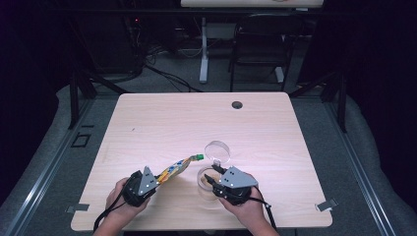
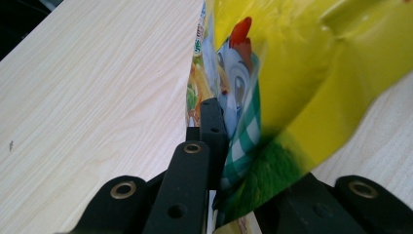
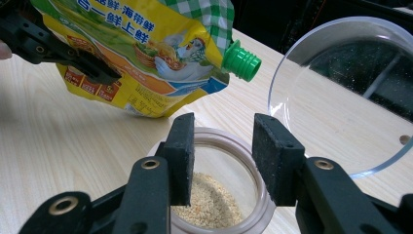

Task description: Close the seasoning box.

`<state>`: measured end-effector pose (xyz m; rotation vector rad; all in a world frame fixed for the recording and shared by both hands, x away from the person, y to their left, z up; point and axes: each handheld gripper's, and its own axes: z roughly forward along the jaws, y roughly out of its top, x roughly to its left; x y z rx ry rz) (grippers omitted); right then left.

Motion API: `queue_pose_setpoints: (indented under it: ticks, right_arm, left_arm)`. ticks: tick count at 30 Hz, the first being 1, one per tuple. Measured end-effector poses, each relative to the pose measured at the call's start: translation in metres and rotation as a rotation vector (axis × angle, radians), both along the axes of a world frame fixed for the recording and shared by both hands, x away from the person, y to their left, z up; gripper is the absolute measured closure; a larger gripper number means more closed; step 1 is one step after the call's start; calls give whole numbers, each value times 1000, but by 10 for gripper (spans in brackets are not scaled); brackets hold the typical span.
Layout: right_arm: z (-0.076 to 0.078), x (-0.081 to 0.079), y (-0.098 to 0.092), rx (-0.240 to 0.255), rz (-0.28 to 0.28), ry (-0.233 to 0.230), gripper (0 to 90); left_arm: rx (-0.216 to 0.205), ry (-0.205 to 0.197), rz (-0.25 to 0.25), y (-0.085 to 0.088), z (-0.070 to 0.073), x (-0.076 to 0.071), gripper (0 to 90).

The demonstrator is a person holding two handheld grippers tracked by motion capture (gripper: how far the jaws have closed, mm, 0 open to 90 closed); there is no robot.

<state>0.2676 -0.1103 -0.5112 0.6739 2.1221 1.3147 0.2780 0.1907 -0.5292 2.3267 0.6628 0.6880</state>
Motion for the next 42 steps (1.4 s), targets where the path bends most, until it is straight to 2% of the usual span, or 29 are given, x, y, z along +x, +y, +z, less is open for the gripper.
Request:
queue_pose_setpoints:
  ticks: [19, 25, 30, 34, 42]
  right_arm:
    - [-2, 1, 0, 6, 2, 12, 604]
    - [-2, 1, 0, 6, 1, 16, 603]
    - [-2, 1, 0, 5, 4, 19, 601]
    - [-2, 1, 0, 4, 4, 21, 598]
    - [-3, 1, 1, 7, 3, 22, 597]
  left_arm:
    - [-165, 72, 79, 18, -4, 10, 875]
    - [-221, 108, 107, 24, -5, 14, 873]
    - [-247, 130, 117, 29, -7, 15, 867]
    - [-294, 164, 135, 36, -10, 18, 861]
    - [-356, 193, 151, 43, -13, 20, 854]
